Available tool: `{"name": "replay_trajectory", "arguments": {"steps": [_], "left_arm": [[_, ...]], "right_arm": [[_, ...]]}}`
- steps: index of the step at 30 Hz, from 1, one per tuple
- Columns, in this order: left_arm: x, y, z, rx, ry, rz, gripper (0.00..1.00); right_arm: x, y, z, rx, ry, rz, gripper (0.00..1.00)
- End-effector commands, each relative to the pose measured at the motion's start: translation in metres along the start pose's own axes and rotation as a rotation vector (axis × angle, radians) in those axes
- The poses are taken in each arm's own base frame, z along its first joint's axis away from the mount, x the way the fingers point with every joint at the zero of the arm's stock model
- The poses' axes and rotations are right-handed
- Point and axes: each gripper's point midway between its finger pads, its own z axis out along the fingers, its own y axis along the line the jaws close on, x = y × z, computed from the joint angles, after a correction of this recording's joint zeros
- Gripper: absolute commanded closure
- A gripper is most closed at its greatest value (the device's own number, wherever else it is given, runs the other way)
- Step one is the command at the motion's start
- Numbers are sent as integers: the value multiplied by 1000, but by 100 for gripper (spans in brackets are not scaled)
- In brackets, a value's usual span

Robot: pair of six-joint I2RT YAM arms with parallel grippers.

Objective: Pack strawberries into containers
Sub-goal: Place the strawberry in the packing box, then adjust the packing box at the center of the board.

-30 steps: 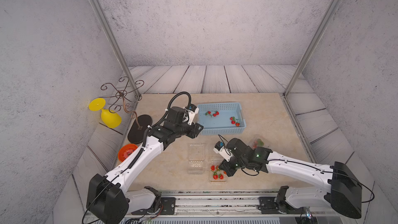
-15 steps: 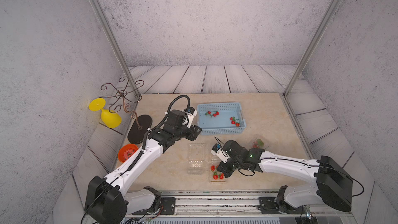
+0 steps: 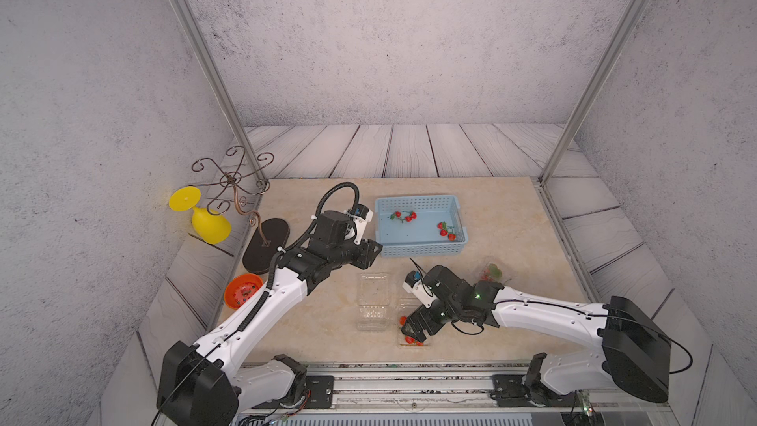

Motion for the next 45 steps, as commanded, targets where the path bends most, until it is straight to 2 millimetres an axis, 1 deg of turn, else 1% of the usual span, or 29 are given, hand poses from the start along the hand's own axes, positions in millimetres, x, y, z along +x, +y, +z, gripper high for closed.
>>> {"name": "replay_trajectory", "arguments": {"steps": [1, 4, 6, 8, 10, 12, 13, 14, 15, 16, 18, 20, 24, 28, 32, 39, 42, 45], "left_arm": [[-2, -2, -4, -3, -21, 10, 54], [-6, -3, -4, 0, -24, 11, 54], [-7, -5, -1, 15, -18, 9, 54], [-6, -8, 3, 32, -11, 4, 54], [-3, -13, 9, 45, 1, 5, 54], [2, -21, 17, 61, 18, 10, 54], [5, -24, 22, 69, 27, 11, 54], [6, -28, 27, 79, 32, 13, 54], [8, -31, 32, 85, 40, 12, 54], [10, -33, 36, 91, 47, 13, 54], [12, -37, 42, 98, 55, 13, 54], [14, -36, 46, 94, 59, 15, 54], [15, -34, 50, 83, 63, 24, 55], [19, -31, 58, 80, 76, 22, 55], [25, -32, 63, 88, 86, 11, 55], [37, -31, 68, 88, 109, -7, 55], [45, -31, 71, 91, 129, -13, 55], [49, -29, 71, 84, 135, -15, 55]], "right_arm": [[-9, 5, -10, 4, -24, 5, 1], [-19, 9, -31, 20, -81, -1, 1], [-22, 7, -52, 53, -131, 14, 1], [-20, 6, -69, 59, -177, 38, 0], [-10, 0, -77, 77, -196, 81, 1], [8, -13, -72, 113, -170, 151, 6], [12, -16, -69, 116, -165, 183, 9], [20, -22, -62, 124, -150, 225, 14], [26, -24, -55, 120, -138, 256, 22], [29, -25, -50, 112, -131, 281, 27], [31, -25, -40, 96, -116, 322, 41], [32, -26, -32, 91, -104, 347, 49], [38, -33, -21, 122, -62, 376, 50], [39, -37, -10, 144, -24, 391, 50], [43, -45, 1, 199, 34, 411, 54], [41, -54, 0, 277, 68, 399, 63], [36, -55, -1, 286, 64, 391, 69], [35, -55, -2, 290, 69, 387, 70]]}}
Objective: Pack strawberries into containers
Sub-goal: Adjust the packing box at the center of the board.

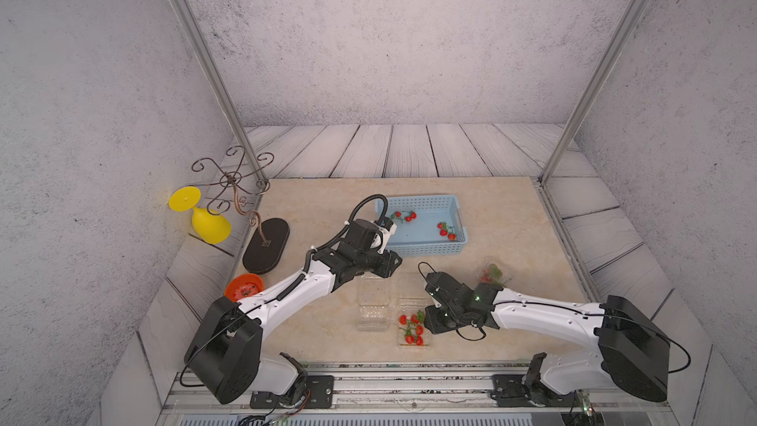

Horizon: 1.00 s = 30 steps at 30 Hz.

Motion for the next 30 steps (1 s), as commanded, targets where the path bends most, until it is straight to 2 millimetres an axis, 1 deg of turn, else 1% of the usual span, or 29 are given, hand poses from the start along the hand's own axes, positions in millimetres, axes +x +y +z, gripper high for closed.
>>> {"name": "replay_trajectory", "arguments": {"steps": [1, 8, 14, 17, 23, 30], "left_arm": [[3, -1, 3, 5, 2, -5, 55], [6, -2, 6, 15, 14, -9, 55], [12, -6, 11, 29, 34, -11, 55], [17, -9, 14, 38, 46, -14, 55], [27, -11, 19, 46, 64, -18, 55], [28, -11, 20, 50, 65, -18, 55]], "right_arm": [[2, -10, 1, 59, 23, -7, 70], [8, -17, 5, 87, 49, 2, 70], [13, -19, 12, 91, 74, 8, 71], [9, -17, 12, 91, 68, 4, 71], [4, -15, 12, 103, 66, -11, 77], [-7, -16, 5, 135, 35, -33, 82]]}}
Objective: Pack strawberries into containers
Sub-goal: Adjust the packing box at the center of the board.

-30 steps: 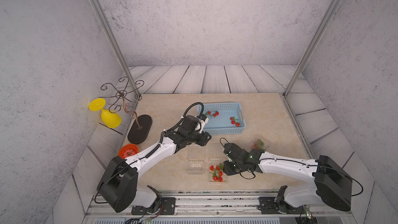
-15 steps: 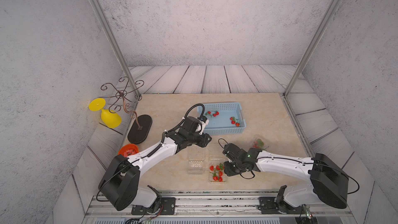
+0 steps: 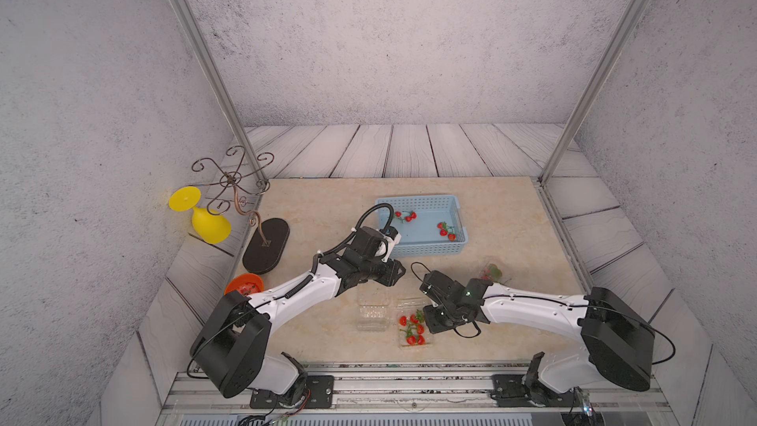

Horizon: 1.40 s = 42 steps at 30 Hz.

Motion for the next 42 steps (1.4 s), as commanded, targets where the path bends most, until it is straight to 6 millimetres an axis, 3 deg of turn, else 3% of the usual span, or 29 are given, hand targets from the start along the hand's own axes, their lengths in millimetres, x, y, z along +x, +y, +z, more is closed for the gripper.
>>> {"name": "replay_trajectory", "arguments": {"steps": [1, 11, 14, 18, 25, 28, 33, 42], "left_arm": [[4, -1, 5, 11, 10, -6, 55], [2, -2, 0, 9, -3, -1, 55], [1, -3, -1, 10, -5, 6, 55], [-4, -3, -1, 7, -9, 16, 55], [-10, 0, 0, -12, -13, 32, 56], [-11, 14, -1, -84, -21, 31, 56], [-3, 29, 4, -132, 10, 45, 57], [21, 30, 21, -103, 68, 31, 58]], "right_arm": [[-8, -8, -5, 60, -18, -22, 83], [-28, -16, -13, 89, -37, -81, 87], [-28, -15, -27, 66, -66, -82, 75], [-7, 3, -46, -104, -57, -128, 47], [57, 24, -63, -325, 40, -216, 48], [81, 36, -59, -359, 82, -286, 48], [101, 43, -35, -286, 145, -342, 49], [100, 59, -8, -241, 159, -381, 56]]}}
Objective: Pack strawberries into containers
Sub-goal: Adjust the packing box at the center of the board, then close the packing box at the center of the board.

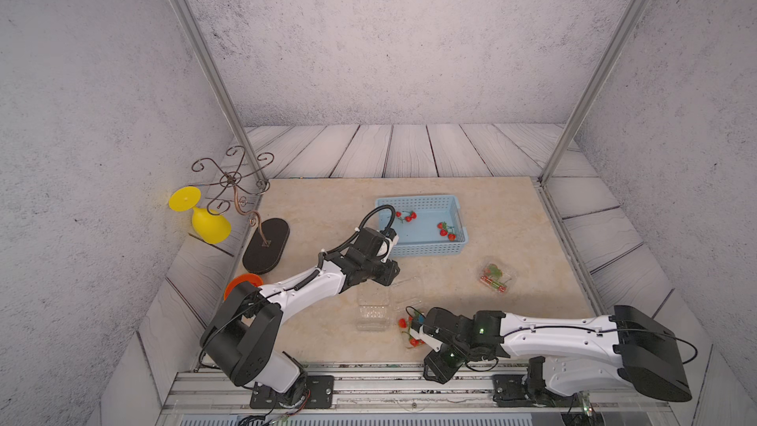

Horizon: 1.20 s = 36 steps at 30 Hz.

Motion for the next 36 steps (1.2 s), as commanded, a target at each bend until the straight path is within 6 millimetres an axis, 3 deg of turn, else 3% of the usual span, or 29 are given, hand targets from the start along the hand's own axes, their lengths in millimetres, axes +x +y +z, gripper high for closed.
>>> {"name": "replay_trajectory", "arguments": {"steps": [1, 9, 27, 36], "left_arm": [[9, -4, 6, 22, 17, 7, 58], [12, -17, 3, 68, 8, 8, 58], [24, -49, -12, 118, -3, 23, 59], [43, -64, -4, 113, 34, 50, 59]], "right_arm": [[-17, 0, 2, 33, -48, 2, 57], [-42, -30, -4, 152, -133, 83, 58], [-86, -88, -30, 160, -315, 265, 56], [-88, -117, -81, 130, -467, 381, 42]]}}
